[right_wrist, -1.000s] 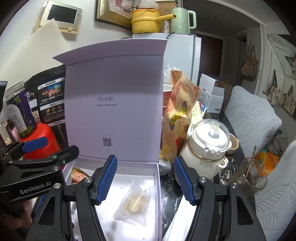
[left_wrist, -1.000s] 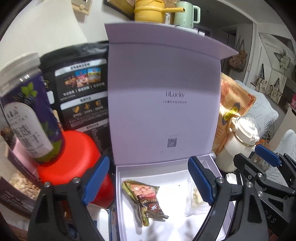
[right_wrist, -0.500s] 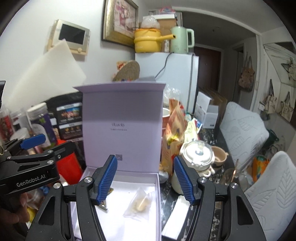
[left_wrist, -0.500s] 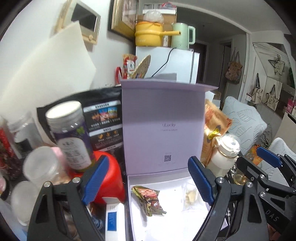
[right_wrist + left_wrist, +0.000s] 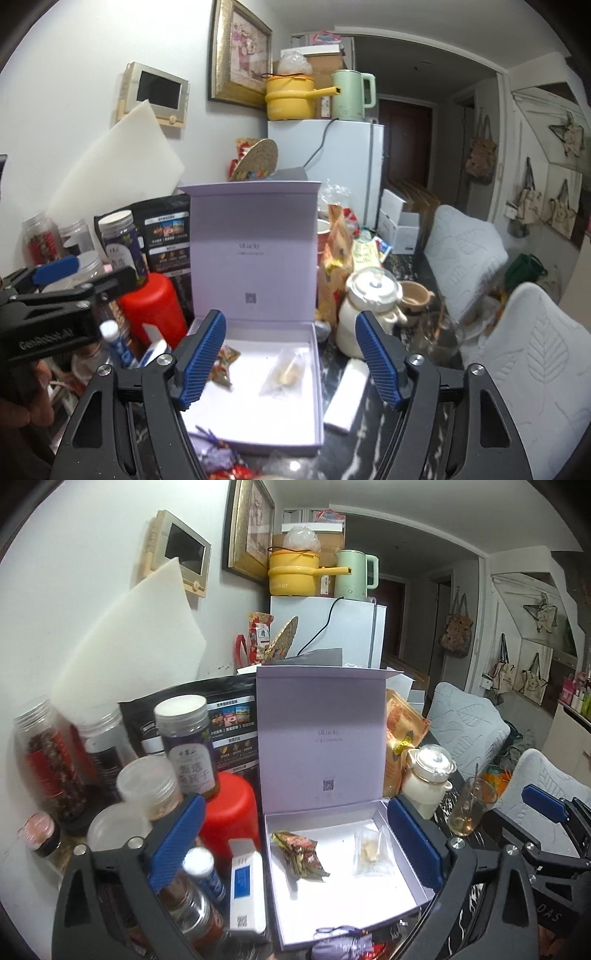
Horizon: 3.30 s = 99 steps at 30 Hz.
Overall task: Organize soft objects
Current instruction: 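Withdraw both grippers from the box back toward the snack pile, then lower the left gripper onto the red snack packet and grasp it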
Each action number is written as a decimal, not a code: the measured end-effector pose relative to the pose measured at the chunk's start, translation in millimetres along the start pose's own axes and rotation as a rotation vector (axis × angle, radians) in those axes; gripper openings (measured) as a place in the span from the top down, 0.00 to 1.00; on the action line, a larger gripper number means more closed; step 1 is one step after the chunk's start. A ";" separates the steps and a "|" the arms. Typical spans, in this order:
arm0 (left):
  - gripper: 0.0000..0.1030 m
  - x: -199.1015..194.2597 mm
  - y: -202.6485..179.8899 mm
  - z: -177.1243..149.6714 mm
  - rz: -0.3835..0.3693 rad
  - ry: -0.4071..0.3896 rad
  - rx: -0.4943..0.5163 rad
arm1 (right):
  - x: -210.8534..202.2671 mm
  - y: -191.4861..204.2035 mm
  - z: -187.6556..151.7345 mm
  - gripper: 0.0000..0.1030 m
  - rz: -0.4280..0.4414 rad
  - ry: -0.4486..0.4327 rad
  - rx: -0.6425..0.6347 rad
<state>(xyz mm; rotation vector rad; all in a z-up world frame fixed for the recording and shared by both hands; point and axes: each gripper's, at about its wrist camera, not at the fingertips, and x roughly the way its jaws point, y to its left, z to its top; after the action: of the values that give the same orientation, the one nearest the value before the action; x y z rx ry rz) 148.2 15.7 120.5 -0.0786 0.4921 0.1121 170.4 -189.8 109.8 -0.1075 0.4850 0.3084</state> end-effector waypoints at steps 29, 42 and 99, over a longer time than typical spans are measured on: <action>0.03 -82.9 4.0 -105.6 -0.139 0.065 0.071 | -89.9 21.3 -112.3 0.22 -0.023 0.120 0.134; 0.03 -78.2 7.8 -148.1 -0.135 0.147 0.040 | -77.3 20.7 -171.6 0.22 0.027 0.217 0.233; 0.46 20.0 -137.1 -220.9 -0.298 0.468 0.193 | -56.4 -124.7 -238.3 0.22 -0.044 0.359 0.423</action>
<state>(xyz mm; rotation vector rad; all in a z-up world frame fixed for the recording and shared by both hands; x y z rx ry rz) 79.9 -141.0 -76.5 0.0131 0.9491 -0.2526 57.2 -364.6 -69.6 0.2426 0.8929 0.1370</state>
